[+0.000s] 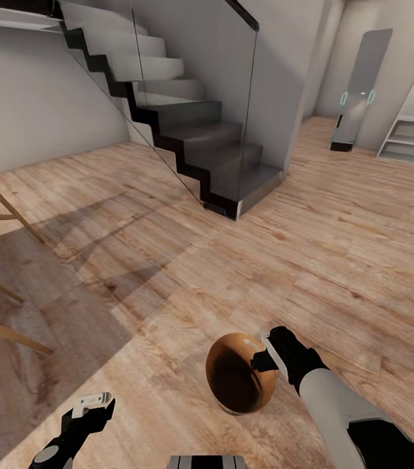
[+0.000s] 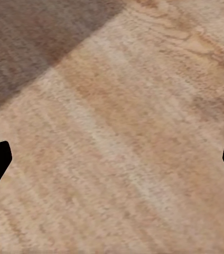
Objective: Put the three can of soda from the living room inside the tash can in the kitchen.
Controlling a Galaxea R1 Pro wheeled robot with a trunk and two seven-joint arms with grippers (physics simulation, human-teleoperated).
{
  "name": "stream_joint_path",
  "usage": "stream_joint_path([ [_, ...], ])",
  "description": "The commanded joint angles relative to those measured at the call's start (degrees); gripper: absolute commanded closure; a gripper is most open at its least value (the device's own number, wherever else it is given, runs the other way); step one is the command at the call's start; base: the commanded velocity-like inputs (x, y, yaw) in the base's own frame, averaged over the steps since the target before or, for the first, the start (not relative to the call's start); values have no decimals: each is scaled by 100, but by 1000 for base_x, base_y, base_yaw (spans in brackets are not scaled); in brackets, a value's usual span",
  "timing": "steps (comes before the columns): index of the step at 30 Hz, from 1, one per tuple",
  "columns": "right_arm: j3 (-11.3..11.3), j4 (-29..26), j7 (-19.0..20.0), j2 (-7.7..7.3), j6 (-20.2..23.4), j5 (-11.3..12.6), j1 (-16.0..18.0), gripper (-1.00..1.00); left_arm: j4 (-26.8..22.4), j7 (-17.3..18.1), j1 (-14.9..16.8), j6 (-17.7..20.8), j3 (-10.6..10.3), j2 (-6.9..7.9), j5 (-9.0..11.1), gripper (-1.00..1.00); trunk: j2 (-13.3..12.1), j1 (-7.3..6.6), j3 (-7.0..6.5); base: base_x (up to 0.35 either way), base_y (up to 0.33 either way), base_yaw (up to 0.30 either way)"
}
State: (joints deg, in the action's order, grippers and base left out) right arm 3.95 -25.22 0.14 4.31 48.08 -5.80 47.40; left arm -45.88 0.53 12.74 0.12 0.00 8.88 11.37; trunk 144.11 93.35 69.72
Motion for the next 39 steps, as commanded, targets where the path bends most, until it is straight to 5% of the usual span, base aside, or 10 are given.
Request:
stream_joint_path([
  [1, 0, 0, -1, 0, 0, 0, 0, -100, 0, 0, 0, -1, 0, 0, 1, -100, 0, 0, 0, 0, 0, 0],
  [4, 0, 0, -1, -5, 0, -1, -2, -100, 0, 0, 0, -2, 0, 0, 5, -100, 0, 0, 0, 0, 0, 0],
  [5, 0, 0, 0, -6, 0, -3, -2, 100, 0, 0, 0, -2, 0, 0, 5, -100, 0, 0, 0, 0, 0, 0],
  [32, 6, 0, 13, -12, -1, 0, -80, 100, 0, -8, 0, -10, 0, 0, 6, -100, 0, 0, 0, 0, 0, 0],
  [39, 9, 0, 12, 3, -8, 0, -107, 100, -4, 8, 0, -4, 0, 0, 15, -100, -9, -18, -155, 0, 0, 0],
])
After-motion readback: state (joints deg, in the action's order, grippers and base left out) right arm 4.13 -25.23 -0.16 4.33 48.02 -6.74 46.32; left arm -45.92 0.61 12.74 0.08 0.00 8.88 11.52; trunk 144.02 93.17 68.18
